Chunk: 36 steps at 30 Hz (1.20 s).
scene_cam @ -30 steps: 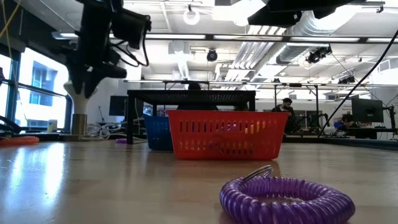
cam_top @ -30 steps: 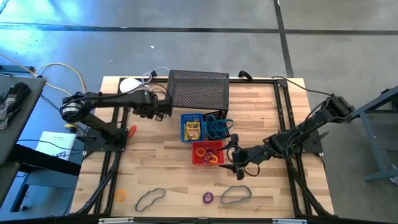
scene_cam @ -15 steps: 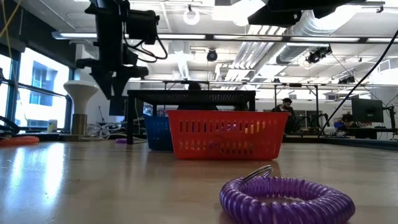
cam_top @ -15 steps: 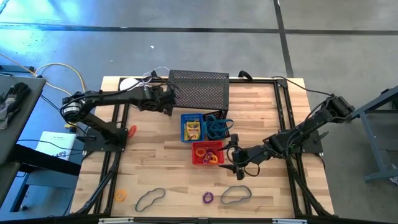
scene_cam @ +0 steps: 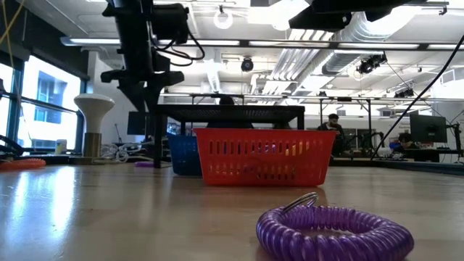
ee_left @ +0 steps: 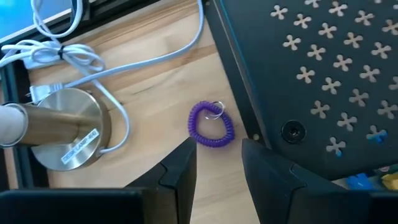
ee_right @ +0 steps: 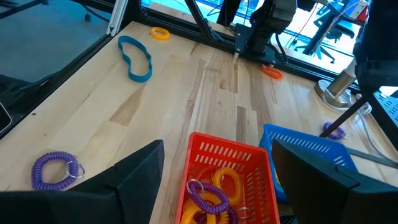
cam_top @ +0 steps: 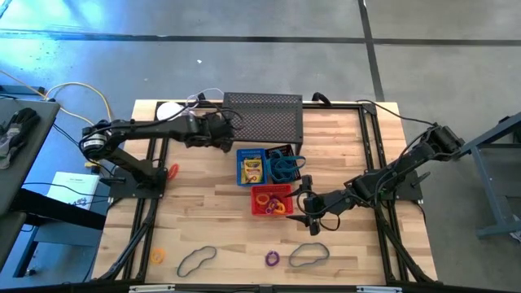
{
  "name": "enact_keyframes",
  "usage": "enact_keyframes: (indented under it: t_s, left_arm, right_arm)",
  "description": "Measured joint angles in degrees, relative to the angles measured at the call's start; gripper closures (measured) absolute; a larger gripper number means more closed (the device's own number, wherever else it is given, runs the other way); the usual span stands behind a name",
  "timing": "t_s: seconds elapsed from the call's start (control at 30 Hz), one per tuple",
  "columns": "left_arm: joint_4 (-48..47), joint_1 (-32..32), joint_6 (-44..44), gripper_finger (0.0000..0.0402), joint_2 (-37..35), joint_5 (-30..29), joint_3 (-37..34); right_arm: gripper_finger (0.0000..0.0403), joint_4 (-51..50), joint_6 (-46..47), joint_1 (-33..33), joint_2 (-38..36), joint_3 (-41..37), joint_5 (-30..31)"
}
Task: Pick & Place Office Desk Supplies
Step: Put the violet spring keychain into the red bin
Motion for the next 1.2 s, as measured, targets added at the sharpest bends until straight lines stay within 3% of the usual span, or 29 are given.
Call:
enact_keyframes:
  t_s: [0.4,0.57,0.9,1.07,1.2]
  left_arm:
    - [2.98,-0.87,5.64,0.0277,2.32,0.21,0.0]
    - [-4.97,-0.16,5.44,0.0277,2.45,6.6,0.0]
    - [-14.39,-0.29,2.98,0.0277,0.4,4.33,0.02]
    - [-16.65,-0.01,6.78,0.0277,0.17,5.71,0.02]
    - [-16.75,0.44,15.08,0.0277,0.17,6.4,0.02]
  right_arm:
    - [0.0117,-0.09,0.0,0.02,0.0,0.0,0.0]
    - [0.0117,-0.73,0.21,0.0,0.0,0.0,-0.02]
    - [0.0117,-0.87,0.22,0.0,0.0,0.0,-0.02]
    - [0.0117,-0.92,0.85,0.0,0.0,0.0,-0.84]
    - [0.0117,-1.18,1.49,0.0,0.0,0.0,-0.92]
